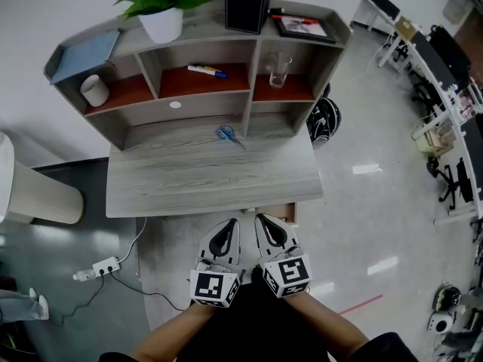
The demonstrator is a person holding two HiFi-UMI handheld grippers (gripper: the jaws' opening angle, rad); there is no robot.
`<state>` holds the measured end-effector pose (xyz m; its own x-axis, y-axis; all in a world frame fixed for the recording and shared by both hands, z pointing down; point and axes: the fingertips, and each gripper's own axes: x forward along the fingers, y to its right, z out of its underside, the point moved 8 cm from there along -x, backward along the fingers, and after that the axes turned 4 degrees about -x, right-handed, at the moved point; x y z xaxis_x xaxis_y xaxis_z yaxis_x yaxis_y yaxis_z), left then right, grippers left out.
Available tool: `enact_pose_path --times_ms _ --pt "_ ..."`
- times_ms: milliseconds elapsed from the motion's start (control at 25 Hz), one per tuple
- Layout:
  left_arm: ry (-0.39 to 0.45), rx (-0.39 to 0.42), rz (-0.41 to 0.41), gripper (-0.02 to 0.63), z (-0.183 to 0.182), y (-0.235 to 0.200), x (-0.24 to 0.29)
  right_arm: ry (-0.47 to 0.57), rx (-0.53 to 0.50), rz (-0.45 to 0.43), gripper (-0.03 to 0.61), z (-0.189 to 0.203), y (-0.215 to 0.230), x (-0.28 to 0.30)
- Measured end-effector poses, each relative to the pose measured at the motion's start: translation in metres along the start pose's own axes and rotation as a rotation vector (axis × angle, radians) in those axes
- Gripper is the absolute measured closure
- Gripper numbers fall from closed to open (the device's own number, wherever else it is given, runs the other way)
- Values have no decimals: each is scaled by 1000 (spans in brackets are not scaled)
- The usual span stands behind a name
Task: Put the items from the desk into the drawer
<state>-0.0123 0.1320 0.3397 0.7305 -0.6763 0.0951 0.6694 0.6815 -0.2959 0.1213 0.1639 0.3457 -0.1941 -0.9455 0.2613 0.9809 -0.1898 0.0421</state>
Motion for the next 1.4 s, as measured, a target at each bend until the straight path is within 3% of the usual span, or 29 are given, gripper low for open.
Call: enact_pose_path --times_ms 400,560,880,1240,1400 --pt "-15 -19 -6 610 8 -54 -32 -109 28 -20 558 24 -40 34" --pt "-6 -40 -35 610 9 -71 -41 -154 4 -38 558 24 -37 58" --pt "-22 -2 -80 610 10 -108 -17 -218 -92 -54 557 31 4 128" --pt "-78 4 -107 609 13 -129 40 -335 -213 -94 557 66 63 219" --pt "-70 2 -131 610 7 -131 64 -390 -210 -105 555 80 89 259"
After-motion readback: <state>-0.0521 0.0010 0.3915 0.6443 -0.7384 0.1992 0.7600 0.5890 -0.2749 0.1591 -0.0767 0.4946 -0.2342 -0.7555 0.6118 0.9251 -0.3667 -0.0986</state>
